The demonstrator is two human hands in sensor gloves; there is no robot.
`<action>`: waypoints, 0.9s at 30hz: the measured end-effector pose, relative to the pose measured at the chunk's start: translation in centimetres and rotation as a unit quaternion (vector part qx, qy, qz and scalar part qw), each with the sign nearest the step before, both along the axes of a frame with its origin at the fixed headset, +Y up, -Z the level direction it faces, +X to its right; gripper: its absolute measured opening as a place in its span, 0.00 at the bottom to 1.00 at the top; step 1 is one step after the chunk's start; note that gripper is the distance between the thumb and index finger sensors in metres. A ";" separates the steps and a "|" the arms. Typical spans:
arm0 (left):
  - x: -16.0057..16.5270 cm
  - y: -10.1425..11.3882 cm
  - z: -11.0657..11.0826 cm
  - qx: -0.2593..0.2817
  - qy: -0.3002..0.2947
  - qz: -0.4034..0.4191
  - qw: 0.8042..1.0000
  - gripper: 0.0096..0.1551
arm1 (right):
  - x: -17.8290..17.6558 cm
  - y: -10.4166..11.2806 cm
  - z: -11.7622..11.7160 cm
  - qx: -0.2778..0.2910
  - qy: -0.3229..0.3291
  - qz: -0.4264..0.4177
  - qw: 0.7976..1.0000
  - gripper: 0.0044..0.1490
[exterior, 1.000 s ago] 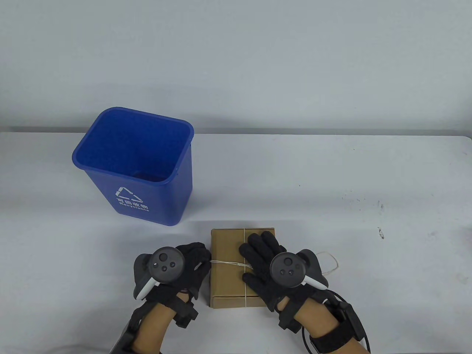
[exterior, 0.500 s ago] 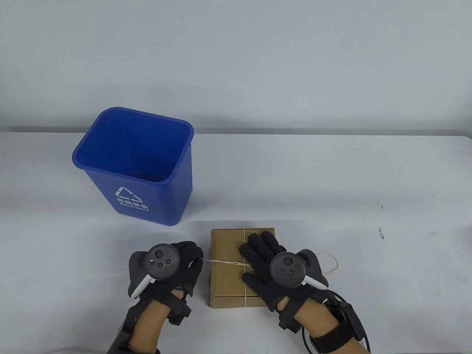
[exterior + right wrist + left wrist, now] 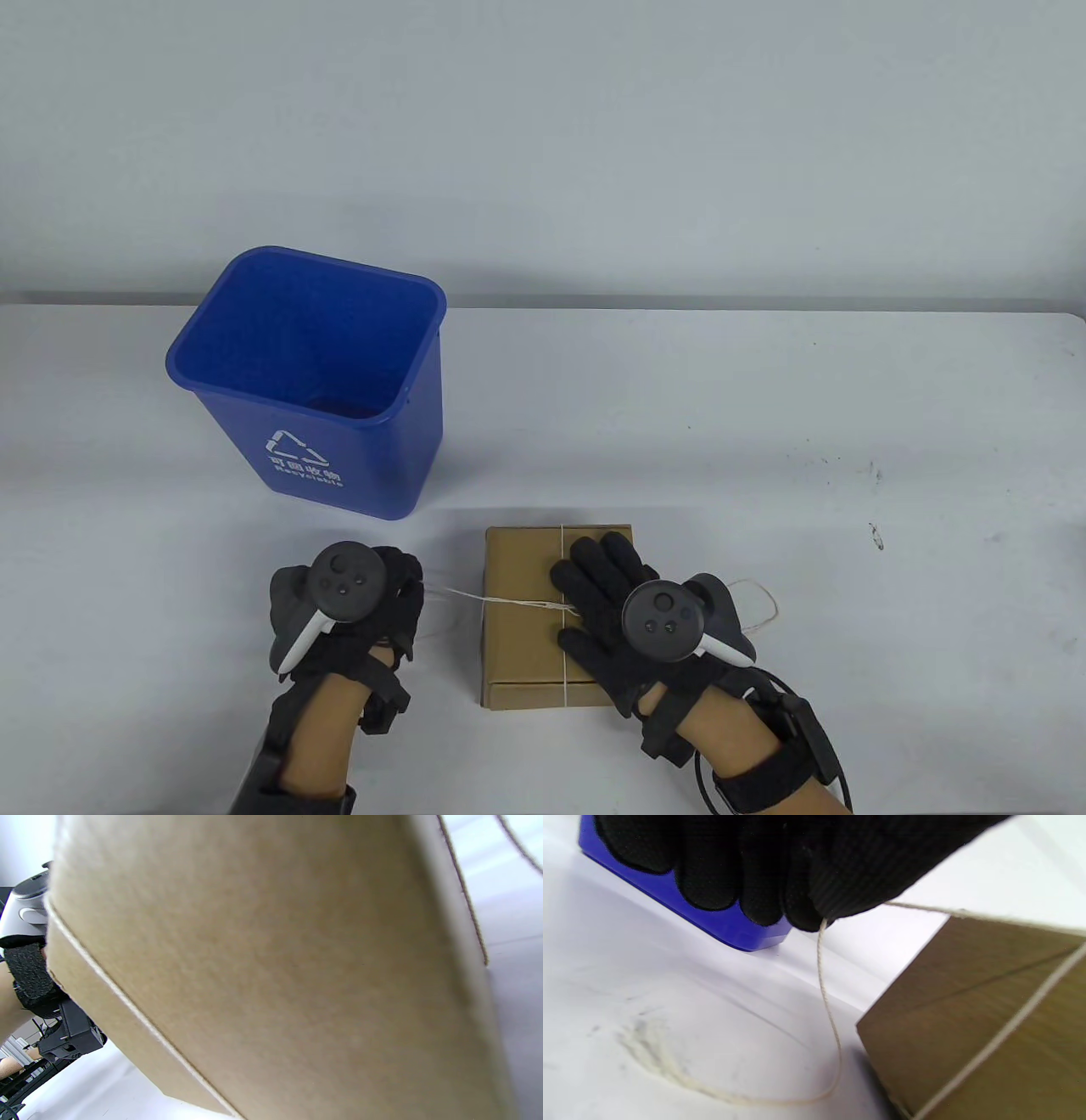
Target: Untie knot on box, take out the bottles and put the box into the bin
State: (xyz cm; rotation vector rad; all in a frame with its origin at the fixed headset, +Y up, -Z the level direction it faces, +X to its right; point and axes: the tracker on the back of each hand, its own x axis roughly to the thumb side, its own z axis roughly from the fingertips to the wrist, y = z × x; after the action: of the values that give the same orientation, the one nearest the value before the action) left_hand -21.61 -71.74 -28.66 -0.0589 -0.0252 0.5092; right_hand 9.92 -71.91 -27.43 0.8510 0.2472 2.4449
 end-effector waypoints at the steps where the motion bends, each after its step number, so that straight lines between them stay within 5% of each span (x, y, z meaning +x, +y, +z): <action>1: -0.3 -0.1 -0.1 -0.004 0.003 -0.003 1.000 0.22 | 0.0 0.0 0.0 0.000 0.000 0.000 1.000 0.46; 16: -3.4 -0.6 -0.2 -0.032 0.094 -0.009 0.995 0.22 | 0.0 0.0 0.0 -0.001 0.000 -0.002 1.000 0.46; 27: -5.3 -1.2 0.2 -0.119 0.186 -0.034 0.975 0.23 | 0.0 0.0 0.0 -0.001 0.000 -0.002 1.000 0.46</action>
State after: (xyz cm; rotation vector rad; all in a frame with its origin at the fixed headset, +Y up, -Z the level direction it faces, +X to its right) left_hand -26.95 -72.97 -28.44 -0.1982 0.4034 0.4463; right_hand 9.95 -71.89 -27.44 0.8487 0.2477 2.4401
